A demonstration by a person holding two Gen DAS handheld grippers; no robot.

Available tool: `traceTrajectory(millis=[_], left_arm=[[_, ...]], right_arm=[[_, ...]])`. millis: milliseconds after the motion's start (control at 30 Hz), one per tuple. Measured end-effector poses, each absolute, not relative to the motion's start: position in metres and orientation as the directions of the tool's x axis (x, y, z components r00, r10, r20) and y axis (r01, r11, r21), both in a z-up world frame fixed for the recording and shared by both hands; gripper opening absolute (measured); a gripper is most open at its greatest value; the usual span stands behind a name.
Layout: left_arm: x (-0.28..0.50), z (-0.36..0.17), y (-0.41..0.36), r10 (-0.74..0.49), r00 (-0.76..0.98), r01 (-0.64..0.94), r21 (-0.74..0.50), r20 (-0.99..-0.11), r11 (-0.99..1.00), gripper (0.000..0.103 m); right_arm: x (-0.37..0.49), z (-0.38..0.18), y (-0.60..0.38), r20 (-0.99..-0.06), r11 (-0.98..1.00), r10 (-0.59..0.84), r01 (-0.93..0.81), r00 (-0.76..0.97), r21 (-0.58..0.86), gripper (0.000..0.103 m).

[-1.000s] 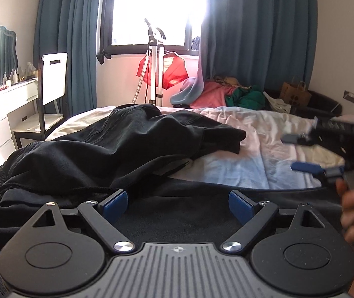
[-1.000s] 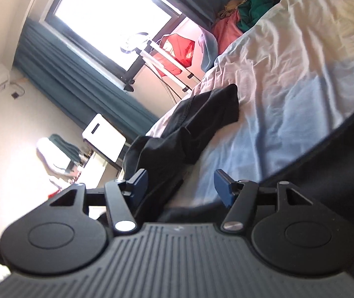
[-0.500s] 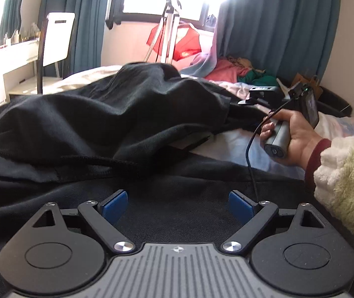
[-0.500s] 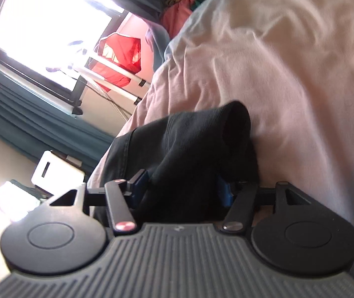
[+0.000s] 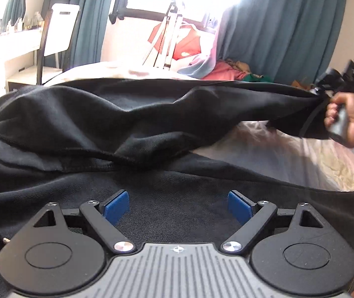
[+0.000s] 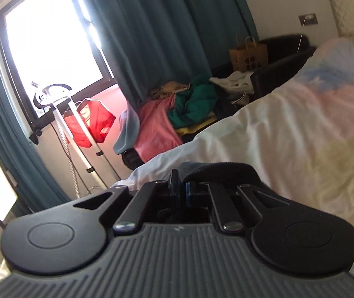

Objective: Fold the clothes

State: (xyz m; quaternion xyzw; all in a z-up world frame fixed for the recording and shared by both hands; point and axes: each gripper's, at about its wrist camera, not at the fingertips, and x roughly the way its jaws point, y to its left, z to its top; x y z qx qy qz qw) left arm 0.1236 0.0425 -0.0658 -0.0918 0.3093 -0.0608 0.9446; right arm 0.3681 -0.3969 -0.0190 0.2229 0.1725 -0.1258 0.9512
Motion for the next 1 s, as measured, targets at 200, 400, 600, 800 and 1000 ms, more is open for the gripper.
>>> traceTrajectory(millis=[200,400,600,800,1000], left_arm=[[0.113,-0.058,0.033,-0.186,0.816,0.106,-0.175,-0.547,0.979,0.089],[0.107,-0.056,0.028,-0.177,0.824,0.110,-0.155,-0.538,0.982,0.089],[0.092,-0.061,0.013,-0.191,0.828,0.160,-0.103,-0.527,0.982,0.089],[0.067,-0.073,-0.021,-0.221,0.829,0.267,0.017,-0.514,0.963,0.089],[0.065,-0.085,-0.074,-0.228,0.822,0.353,0.154,-0.522,0.923,0.089]], right_arm=[[0.310,-0.057,-0.423,-0.521,0.866,-0.101,0.333,0.847,0.373,0.012],[0.241,-0.097,-0.409,-0.606,0.872,-0.031,0.318,0.795,0.371,0.059],[0.148,-0.079,-0.386,-0.630,0.866,0.050,0.281,0.775,0.414,0.061],[0.078,-0.050,-0.377,-0.550,0.890,0.032,0.226,0.835,0.396,0.065],[0.065,-0.042,-0.399,-0.487,0.887,-0.031,0.249,0.873,0.389,0.066]])
